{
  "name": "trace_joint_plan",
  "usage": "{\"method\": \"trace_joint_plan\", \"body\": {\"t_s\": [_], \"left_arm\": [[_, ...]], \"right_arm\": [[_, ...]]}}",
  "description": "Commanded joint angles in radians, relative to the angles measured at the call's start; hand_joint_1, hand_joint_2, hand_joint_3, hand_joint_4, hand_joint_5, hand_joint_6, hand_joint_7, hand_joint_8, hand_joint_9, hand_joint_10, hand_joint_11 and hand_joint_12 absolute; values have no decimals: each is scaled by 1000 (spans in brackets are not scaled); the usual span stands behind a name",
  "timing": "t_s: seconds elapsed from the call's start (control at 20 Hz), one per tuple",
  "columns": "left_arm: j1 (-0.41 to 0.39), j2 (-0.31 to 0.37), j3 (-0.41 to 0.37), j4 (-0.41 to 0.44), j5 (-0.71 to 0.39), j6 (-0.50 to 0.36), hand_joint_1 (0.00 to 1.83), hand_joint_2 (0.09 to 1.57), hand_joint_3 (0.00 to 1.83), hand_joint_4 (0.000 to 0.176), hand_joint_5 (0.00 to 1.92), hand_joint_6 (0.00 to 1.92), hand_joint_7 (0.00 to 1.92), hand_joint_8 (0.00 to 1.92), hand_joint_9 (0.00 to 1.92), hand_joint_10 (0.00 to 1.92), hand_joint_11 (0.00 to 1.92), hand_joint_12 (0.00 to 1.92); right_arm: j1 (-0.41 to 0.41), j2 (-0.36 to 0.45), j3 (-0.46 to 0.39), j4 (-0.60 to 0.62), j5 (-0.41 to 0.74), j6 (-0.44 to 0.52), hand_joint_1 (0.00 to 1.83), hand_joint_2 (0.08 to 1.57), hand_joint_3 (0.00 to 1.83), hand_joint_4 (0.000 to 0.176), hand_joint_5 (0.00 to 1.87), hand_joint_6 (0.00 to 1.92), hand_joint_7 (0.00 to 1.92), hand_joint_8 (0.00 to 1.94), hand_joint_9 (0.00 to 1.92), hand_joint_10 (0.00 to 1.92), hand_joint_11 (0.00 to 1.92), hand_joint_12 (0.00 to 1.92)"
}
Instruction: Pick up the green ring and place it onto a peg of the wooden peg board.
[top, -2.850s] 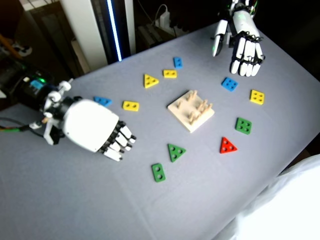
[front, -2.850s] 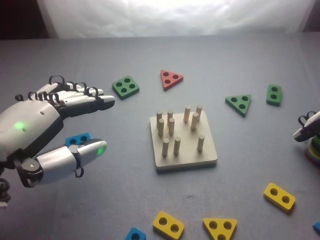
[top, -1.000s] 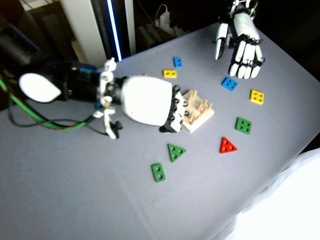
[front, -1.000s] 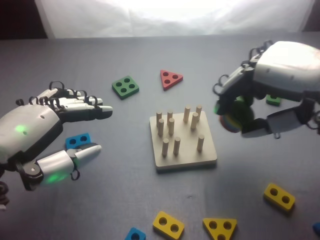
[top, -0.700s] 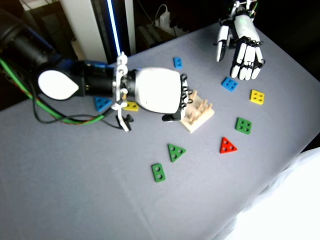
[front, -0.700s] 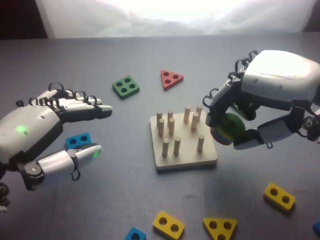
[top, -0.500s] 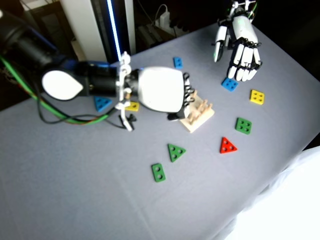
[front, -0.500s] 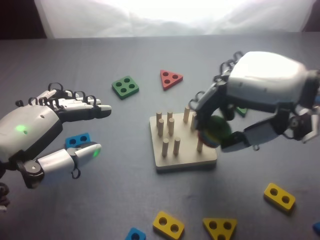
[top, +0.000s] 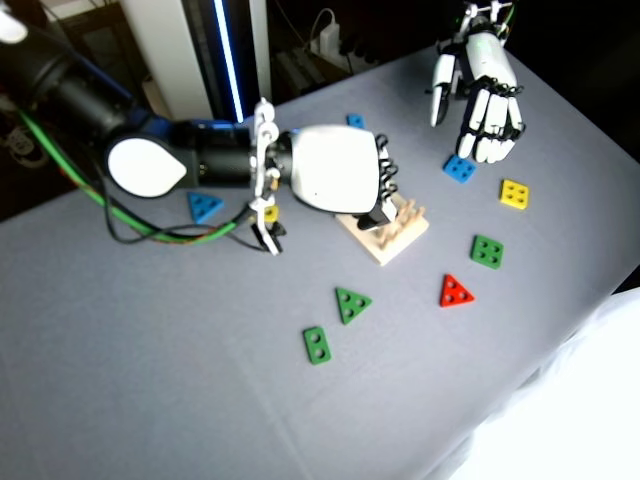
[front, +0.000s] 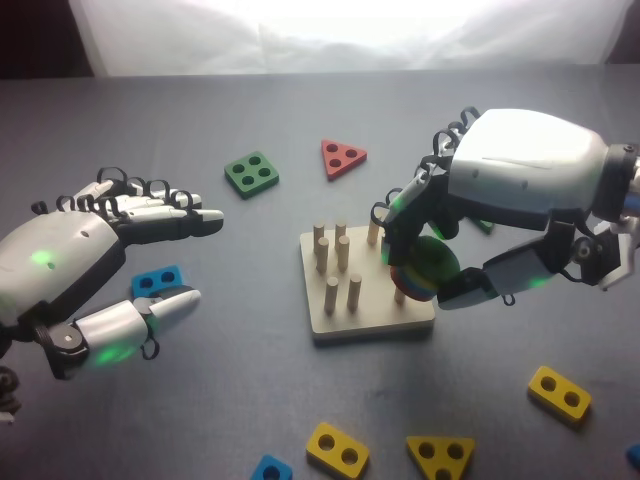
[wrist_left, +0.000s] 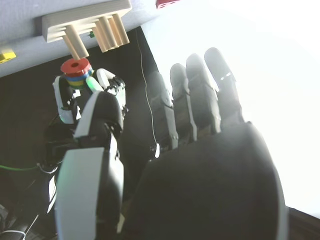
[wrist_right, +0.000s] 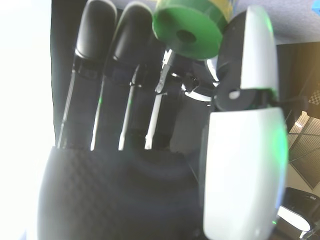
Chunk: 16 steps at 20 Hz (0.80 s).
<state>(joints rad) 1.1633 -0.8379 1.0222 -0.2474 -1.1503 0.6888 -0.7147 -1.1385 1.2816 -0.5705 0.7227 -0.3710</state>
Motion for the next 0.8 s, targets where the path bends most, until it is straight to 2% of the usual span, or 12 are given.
{"method": "trace_joint_plan", "body": {"t_s": [0.0, 0.05, 0.1, 0.15, 0.25, 0.3, 0.4, 0.5, 0.55, 0.6, 0.65, 0.75], "left_arm": [[-14, -7, -4, 9, -120, -7, 686, 1297, 0, 40, 515, 2, 390, 1, 300, 8, 0, 758], [-14, -7, -5, 9, -119, -7, 681, 1298, 0, 39, 515, 1, 396, 2, 311, 9, 0, 795], [-14, -7, -5, 9, -119, -7, 659, 1300, 0, 47, 514, 2, 401, 2, 329, 10, 0, 855], [-14, -7, -6, 9, -119, -8, 673, 1304, 1, 39, 511, 0, 398, 0, 325, 6, 0, 853], [-14, -7, -6, 9, -120, -12, 670, 1303, 0, 33, 512, 1, 405, 3, 335, 8, 0, 849], [-14, -7, -6, 9, -121, -13, 659, 1304, 1, 38, 510, 0, 404, 2, 334, 7, 0, 849], [-14, -8, -6, 10, -123, -14, 639, 1304, 0, 49, 513, 2, 403, 1, 335, 5, 0, 835], [-14, -7, -5, 11, -126, -16, 647, 1298, 0, 50, 516, 4, 405, 2, 334, 3, 0, 779], [-14, -7, -5, 11, -126, -16, 647, 1296, 0, 50, 521, 6, 403, 1, 329, 1, 0, 780], [-14, -8, -5, 11, -126, -16, 648, 1299, 0, 46, 522, 6, 401, 0, 325, 0, 0, 782], [-14, -8, -5, 11, -126, -16, 660, 1296, 0, 44, 531, 6, 407, 2, 339, 5, 0, 855], [-14, -7, -5, 12, -125, -18, 653, 1289, 0, 60, 541, 5, 411, 2, 344, 5, 0, 871]], "right_arm": [[6, -1, 0, 37, 101, 7, 1401, 1040, 0, 0, 974, 904, 1245, 462, 1129, 937, 1043, 1092], [5, -1, 0, 37, 100, 7, 1402, 1032, 1, 0, 973, 903, 1289, 357, 1152, 907, 1058, 1056], [4, -1, 0, 37, 98, 7, 1291, 1014, 1, 0, 1058, 845, 1440, 205, 1331, 463, 1106, 1097], [4, -3, 0, 37, 97, 7, 1289, 1013, 0, 0, 1066, 833, 1471, 144, 1354, 391, 1091, 1109], [5, -14, 6, 37, 94, 7, 1288, 1010, 2, 0, 1067, 831, 1485, 110, 1360, 367, 1046, 1130], [5, -20, 12, 37, 90, 7, 1287, 1010, 1, 0, 1074, 819, 1483, 110, 1353, 365, 1017, 1122], [8, -34, 23, 37, 77, 7, 1278, 1022, 0, 0, 1094, 767, 1325, 468, 1215, 623, 898, 1239], [13, -46, 34, 37, 62, 7, 1272, 1036, 0, 0, 1052, 842, 1267, 593, 1138, 804, 852, 1295], [15, -49, 37, 37, 59, 7, 1270, 1036, 0, 0, 1070, 791, 1235, 680, 1085, 944, 827, 1394], [18, -52, 39, 37, 57, 7, 1269, 1037, 0, 0, 1072, 782, 1225, 702, 1054, 997, 809, 1411], [19, -54, 39, 37, 57, 7, 1270, 1037, 0, 0, 1072, 781, 1231, 692, 1062, 957, 822, 1385], [22, -58, 39, 37, 58, 7, 1270, 1028, 0, 0, 1088, 796, 1263, 599, 1093, 1002, 895, 1400]]}}
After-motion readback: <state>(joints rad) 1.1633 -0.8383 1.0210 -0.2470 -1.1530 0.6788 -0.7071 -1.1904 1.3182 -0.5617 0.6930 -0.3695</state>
